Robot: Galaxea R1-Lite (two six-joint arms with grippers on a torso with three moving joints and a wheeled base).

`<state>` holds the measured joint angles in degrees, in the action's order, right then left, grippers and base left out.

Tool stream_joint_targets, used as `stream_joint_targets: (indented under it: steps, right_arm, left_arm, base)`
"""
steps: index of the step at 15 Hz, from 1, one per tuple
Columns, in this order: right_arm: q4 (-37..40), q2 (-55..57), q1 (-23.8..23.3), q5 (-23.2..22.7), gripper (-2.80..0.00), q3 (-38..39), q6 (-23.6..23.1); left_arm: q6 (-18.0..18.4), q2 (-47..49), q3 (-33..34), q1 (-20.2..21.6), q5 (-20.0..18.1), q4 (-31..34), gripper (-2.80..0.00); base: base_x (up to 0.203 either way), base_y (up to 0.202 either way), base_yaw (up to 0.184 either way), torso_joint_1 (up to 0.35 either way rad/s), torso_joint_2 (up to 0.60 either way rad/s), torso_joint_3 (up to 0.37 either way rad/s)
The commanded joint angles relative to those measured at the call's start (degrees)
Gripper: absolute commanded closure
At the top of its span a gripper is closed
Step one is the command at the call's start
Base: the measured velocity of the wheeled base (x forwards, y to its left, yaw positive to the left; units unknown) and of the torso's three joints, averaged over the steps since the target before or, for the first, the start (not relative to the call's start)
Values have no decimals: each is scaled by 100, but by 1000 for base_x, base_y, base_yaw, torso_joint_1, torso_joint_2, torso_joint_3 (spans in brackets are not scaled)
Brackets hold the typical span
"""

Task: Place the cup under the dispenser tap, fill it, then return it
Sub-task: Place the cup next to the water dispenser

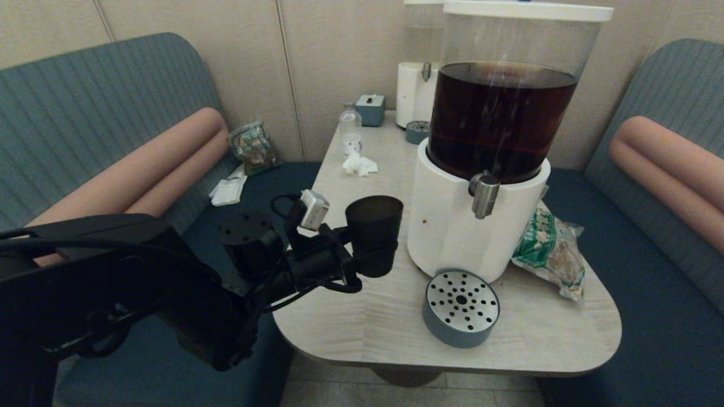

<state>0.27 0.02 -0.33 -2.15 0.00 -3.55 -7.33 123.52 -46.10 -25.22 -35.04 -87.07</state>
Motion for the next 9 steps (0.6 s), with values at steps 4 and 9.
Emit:
stream_joint_targets:
  steps: [4, 9]
  right_arm:
    - [0, 6, -2, -5, 0, 0, -6]
    - [0, 6, -2, -5, 0, 0, -6]
  left_arm:
    - [-22, 424, -626, 746, -39, -60, 0]
    - [-96, 1276, -1555, 1016, 11, -60, 0]
  base:
    - [0, 0, 0, 0, 0, 0]
    - [0, 0, 0, 0, 0, 0]
